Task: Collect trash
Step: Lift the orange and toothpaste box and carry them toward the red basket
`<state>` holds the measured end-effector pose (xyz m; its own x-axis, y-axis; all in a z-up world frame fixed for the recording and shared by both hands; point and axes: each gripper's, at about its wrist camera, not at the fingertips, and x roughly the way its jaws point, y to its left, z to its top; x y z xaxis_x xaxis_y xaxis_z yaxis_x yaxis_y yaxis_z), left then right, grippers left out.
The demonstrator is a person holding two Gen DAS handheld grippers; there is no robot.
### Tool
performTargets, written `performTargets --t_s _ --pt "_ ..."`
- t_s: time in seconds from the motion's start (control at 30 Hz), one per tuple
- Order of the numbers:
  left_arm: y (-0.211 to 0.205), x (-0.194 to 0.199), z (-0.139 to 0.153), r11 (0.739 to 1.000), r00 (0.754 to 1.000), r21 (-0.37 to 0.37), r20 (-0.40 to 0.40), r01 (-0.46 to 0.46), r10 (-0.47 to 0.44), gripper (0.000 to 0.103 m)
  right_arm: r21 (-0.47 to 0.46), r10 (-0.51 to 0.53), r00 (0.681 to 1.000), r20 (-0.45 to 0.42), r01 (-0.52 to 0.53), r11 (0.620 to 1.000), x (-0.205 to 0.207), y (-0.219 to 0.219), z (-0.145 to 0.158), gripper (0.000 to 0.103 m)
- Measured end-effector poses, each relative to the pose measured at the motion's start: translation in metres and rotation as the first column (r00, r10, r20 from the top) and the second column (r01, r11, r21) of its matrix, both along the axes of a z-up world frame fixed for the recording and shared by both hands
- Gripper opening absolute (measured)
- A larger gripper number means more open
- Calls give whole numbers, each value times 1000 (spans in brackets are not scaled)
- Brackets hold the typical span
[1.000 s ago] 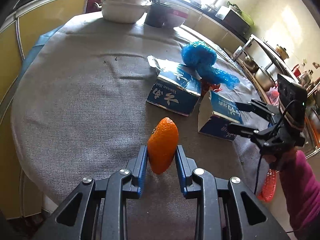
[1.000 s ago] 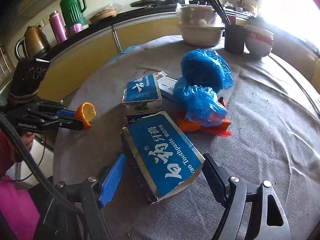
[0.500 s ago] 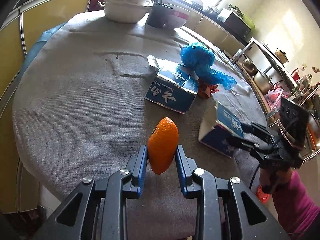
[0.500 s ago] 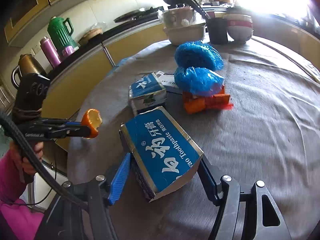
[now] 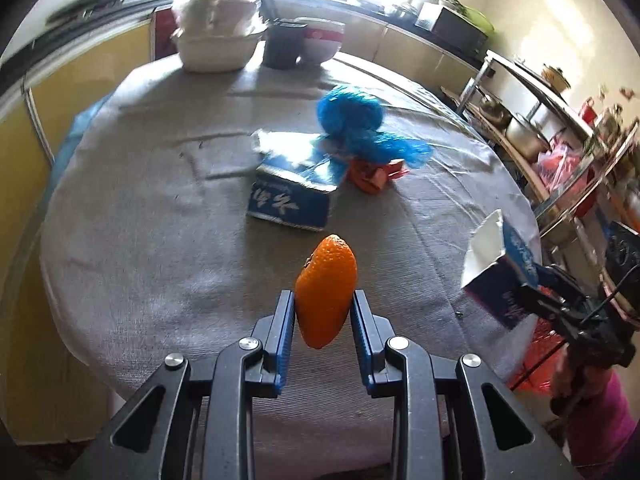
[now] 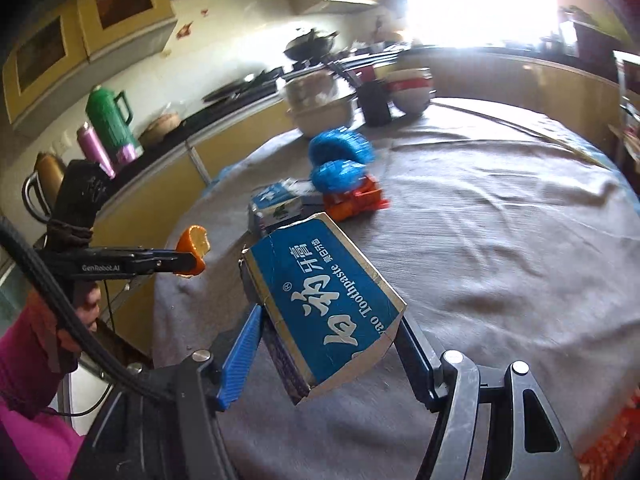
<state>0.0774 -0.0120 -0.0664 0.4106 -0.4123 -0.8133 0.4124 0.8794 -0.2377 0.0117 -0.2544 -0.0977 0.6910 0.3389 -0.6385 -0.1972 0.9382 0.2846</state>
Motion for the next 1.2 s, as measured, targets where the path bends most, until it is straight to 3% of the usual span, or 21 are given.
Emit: performTargets --t_s 0.23,0.53,1.2 --pt "-40 -12 15 991 995 127 76 48 -58 29 18 -115 993 31 115 993 -33 -38 13 69" --pt "-87 -26 28 970 979 216 147 109 -143 29 15 -201 978 60 200 980 -71 -68 23 69" --pt "-179 -53 46 916 920 305 208 261 -331 29 29 -378 924 62 377 926 -147 -132 32 69"
